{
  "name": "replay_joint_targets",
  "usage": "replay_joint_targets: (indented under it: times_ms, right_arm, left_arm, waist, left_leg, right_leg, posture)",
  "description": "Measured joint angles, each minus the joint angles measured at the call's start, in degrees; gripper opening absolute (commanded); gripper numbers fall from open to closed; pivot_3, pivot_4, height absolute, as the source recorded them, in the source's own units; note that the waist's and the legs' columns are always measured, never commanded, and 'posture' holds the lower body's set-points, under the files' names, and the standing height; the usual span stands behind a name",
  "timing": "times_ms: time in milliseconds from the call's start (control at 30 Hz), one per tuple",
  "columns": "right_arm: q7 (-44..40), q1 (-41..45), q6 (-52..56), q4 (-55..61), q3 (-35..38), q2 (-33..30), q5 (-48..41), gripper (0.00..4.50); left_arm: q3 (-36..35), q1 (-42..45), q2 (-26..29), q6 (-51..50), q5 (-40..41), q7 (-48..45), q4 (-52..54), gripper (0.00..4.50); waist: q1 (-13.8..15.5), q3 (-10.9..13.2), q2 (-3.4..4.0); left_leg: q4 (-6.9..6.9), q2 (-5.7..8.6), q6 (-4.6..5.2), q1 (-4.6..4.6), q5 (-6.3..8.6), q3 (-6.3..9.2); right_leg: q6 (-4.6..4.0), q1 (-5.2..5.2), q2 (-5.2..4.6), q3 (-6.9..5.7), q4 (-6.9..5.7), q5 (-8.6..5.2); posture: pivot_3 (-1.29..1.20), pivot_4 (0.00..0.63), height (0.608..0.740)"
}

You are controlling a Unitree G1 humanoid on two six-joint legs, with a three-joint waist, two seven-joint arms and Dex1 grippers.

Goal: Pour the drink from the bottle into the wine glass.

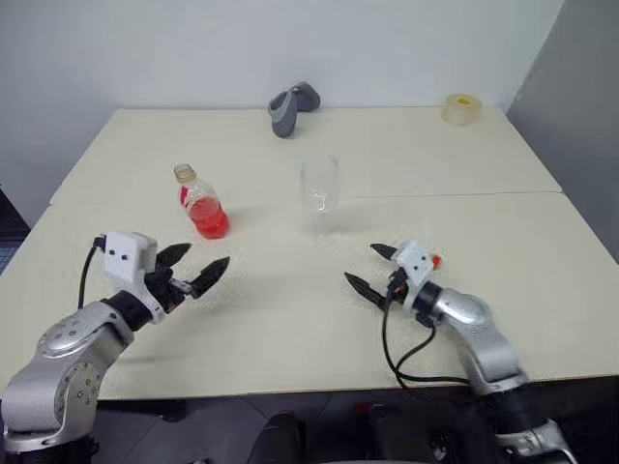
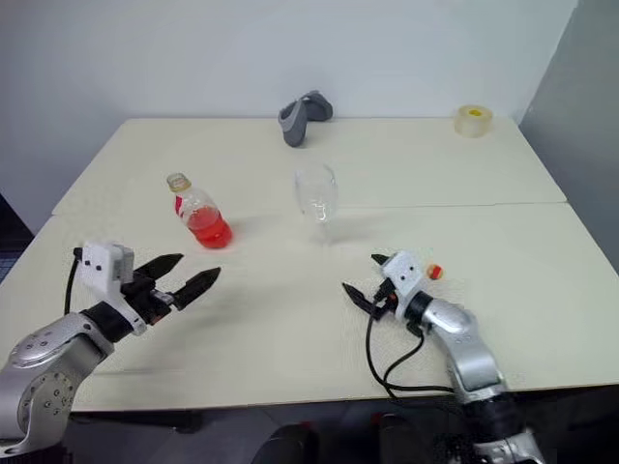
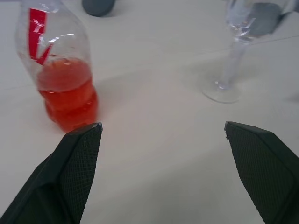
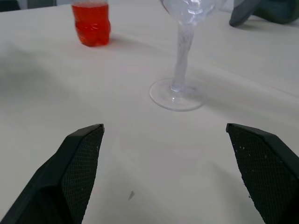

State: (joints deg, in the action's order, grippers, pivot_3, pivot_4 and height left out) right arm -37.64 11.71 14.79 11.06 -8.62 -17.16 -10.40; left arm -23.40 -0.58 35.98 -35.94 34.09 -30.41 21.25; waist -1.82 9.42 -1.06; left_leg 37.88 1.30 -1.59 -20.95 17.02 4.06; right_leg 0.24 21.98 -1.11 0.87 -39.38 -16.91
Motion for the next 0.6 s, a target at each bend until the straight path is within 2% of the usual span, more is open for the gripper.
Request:
replay_joint_targets:
  times_ms: [100,233,433,600]
  right_arm:
    - [-2.3,-1.2,5.3,8.9,0.4,-1.3,-6.0,4.46]
    - [-3.0,-1.7,9.7,14.9,0.7,-2.4,-11.4,4.46]
    - [-2.3,-1.7,12.1,16.4,0.6,-2.5,-15.2,4.46]
    - [-1.5,1.2,12.3,16.4,0.6,-2.1,-15.6,4.46]
  left_arm:
    - [0.2,2.8,-0.9,3.2,-3.3,2.4,-2.9,4.5]
    - [0.8,5.4,-4.3,6.5,-6.4,5.3,-6.7,4.5]
    - [3.2,9.5,-9.9,12.8,-10.8,9.8,-13.6,4.5]
    - [3.2,13.0,-10.9,17.9,-13.0,11.1,-19.6,4.5]
  waist:
    - [0.1,0.0,0.0]
    - [0.2,0.0,-0.03]
    - [0.4,0.0,-0.12]
    - [0.3,0.0,-0.13]
  left_leg:
    - [-0.03,0.0,-0.01,-0.02,0.0,0.05]
    - [-0.01,0.01,0.0,-0.02,0.01,0.08]
    - [0.0,0.03,0.0,-0.02,0.01,0.1]
    - [-0.01,0.02,0.0,-0.02,0.0,0.11]
  right_leg:
    - [0.0,-0.01,0.0,-0.04,0.05,0.0]
    - [0.08,-0.2,-0.01,-0.07,0.37,0.05]
    - [0.11,-0.21,-0.03,-0.1,0.38,0.07]
    - [0.11,-0.2,-0.03,-0.13,0.38,0.07]
  posture:
    - [0.0,0.15,0.74]
    - [0.0,0.15,0.74]
    - [0.0,0.15,0.74]
    - [0.0,0.15,0.74]
